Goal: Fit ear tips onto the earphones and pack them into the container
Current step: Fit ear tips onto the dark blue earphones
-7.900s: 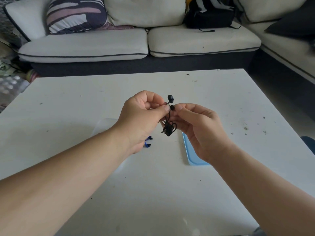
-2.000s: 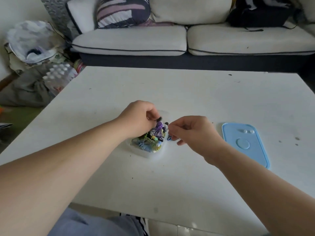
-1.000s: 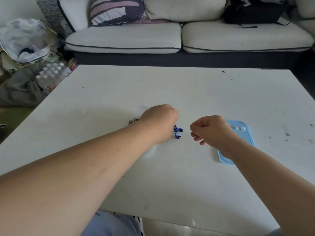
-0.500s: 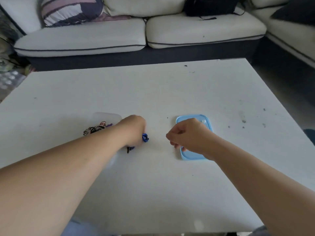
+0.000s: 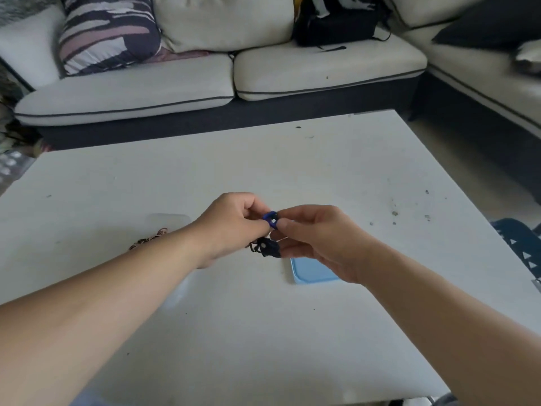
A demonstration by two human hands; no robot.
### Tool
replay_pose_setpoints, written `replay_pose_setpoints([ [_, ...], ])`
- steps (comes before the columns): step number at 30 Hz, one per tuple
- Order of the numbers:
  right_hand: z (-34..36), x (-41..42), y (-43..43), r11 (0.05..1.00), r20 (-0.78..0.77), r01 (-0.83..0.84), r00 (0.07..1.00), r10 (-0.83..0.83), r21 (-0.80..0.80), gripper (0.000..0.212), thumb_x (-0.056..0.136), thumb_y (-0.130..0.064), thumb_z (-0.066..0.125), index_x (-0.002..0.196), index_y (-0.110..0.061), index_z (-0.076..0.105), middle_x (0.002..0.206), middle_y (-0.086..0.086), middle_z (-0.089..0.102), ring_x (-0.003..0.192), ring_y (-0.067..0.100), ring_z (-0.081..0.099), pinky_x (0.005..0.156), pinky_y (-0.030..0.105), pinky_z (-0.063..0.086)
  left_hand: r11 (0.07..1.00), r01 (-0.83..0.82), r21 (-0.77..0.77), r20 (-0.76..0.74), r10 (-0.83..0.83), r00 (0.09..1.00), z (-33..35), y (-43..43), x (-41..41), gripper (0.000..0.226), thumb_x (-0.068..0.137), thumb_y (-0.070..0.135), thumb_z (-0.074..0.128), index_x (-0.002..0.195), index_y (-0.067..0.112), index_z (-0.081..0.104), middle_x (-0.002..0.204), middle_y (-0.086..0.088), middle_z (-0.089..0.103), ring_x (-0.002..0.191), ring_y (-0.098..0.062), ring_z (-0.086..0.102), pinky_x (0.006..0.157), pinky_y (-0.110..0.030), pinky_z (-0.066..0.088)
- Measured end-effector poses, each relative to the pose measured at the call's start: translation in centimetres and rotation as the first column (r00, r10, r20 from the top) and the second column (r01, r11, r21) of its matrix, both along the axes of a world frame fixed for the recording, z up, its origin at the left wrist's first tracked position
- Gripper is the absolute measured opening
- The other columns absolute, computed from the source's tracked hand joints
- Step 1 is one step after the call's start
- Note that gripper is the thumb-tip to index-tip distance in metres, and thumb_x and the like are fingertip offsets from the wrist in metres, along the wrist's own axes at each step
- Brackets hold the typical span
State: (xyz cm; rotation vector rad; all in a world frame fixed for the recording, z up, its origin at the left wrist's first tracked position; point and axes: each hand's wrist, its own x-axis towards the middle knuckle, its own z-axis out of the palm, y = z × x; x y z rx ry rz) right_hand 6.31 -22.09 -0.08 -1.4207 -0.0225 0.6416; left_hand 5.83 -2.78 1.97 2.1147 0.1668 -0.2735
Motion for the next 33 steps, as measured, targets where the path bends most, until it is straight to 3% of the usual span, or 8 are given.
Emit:
replay_pose_setpoints([
  [5,0.0,0.3,0.1,0.993,0.008,0.116,0.993,-0.116,0.015,0.014,0.095,-0.011,0.072,0.101,0.001,0.076,0.092,0.019,0.077,0.080,0.029,0.074,0.077,0.036,0.062,0.984,0.154,0.090,0.122,-0.164,0.979,0.6,-0.4,-0.6,0.024,0.088,0.004,0.063,0.090,0.023,0.078,0.082,-0.002,0.076,0.070,-0.014,0.066,0.068,-0.027,0.053],
  [9,-0.3,0.4,0.1,0.995,0.019,0.105,0.994,-0.105,0.001,0.015,0.095,-0.009,0.071,0.103,0.002,0.075,0.097,0.022,0.077,0.082,0.029,0.074,0.081,0.038,0.063,0.946,0.271,0.177,0.126,-0.295,0.947,0.8,-1.0,-0.9,0.015,0.090,0.006,0.051,0.085,0.007,0.065,0.073,-0.018,0.053,0.065,-0.027,0.046,0.060,-0.030,0.038],
  [13,-0.3,0.7,0.0,0.992,0.005,0.125,0.992,-0.126,0.032,0.016,0.095,-0.007,0.070,0.105,0.005,0.073,0.094,0.022,0.075,0.079,0.027,0.072,0.079,0.037,0.063,0.963,0.230,0.139,0.136,-0.248,0.959,0.7,-0.7,-0.5,0.026,0.101,0.008,0.048,0.096,0.010,0.073,0.081,-0.020,0.064,0.064,-0.019,0.048,0.061,-0.030,0.041],
  [16,-0.4,0.8,0.0,0.990,-0.014,0.135,0.991,-0.135,0.048,0.016,0.094,-0.003,0.070,0.107,0.004,0.072,0.094,0.022,0.073,0.080,0.028,0.071,0.082,0.039,0.063,0.991,0.129,0.036,0.155,-0.133,0.979,0.4,-0.4,-0.3,0.018,0.099,0.013,0.064,0.102,0.024,0.079,0.090,-0.009,0.075,0.079,-0.026,0.068,0.068,-0.035,0.057],
  [20,-0.2,0.9,0.1,0.971,-0.080,0.212,0.976,-0.204,0.107,0.023,0.090,0.003,0.072,0.113,0.004,0.068,0.103,0.024,0.076,0.089,0.031,0.076,0.082,0.035,0.063,0.994,-0.034,-0.108,0.138,0.049,0.989,0.5,-0.2,-0.1,0.020,0.089,0.017,0.080,0.108,0.022,0.078,0.095,-0.001,0.078,0.082,-0.014,0.072,0.072,-0.031,0.063],
  [24,-0.1,1.0,0.2,0.965,-0.088,0.220,0.974,-0.209,0.140,0.020,0.090,0.006,0.070,0.110,0.003,0.071,0.102,0.021,0.076,0.090,0.032,0.076,0.079,0.032,0.062,0.965,-0.120,-0.234,0.071,0.140,0.988,1.1,-0.1,-0.1,0.013,0.090,0.014,0.079,0.102,0.017,0.078,0.092,-0.002,0.080,0.082,-0.012,0.074,0.075,-0.033,0.063],
  [28,-0.1,1.1,0.2,0.968,-0.060,0.221,0.975,-0.215,0.119,0.019,0.091,0.006,0.069,0.108,-0.001,0.074,0.091,0.019,0.071,0.078,0.028,0.071,0.074,0.033,0.061,0.962,-0.134,-0.238,0.060,0.152,0.986,1.1,-0.1,-0.1,0.008,0.092,0.022,0.077,0.098,0.026,0.079,0.094,0.003,0.080,0.079,-0.005,0.070,0.066,-0.023,0.056],
  [33,0.2,1.0,0.4,0.961,-0.082,0.212,0.976,-0.201,0.177,0.014,0.092,0.000,0.070,0.106,0.003,0.073,0.088,0.017,0.071,0.080,0.027,0.069,0.077,0.035,0.062,0.963,-0.129,-0.238,0.055,0.146,0.988,1.0,-0.4,0.1,0.012,0.093,0.019,0.076,0.097,0.030,0.078,0.092,0.008,0.080,0.076,0.000,0.068,0.062,-0.016,0.051],
])
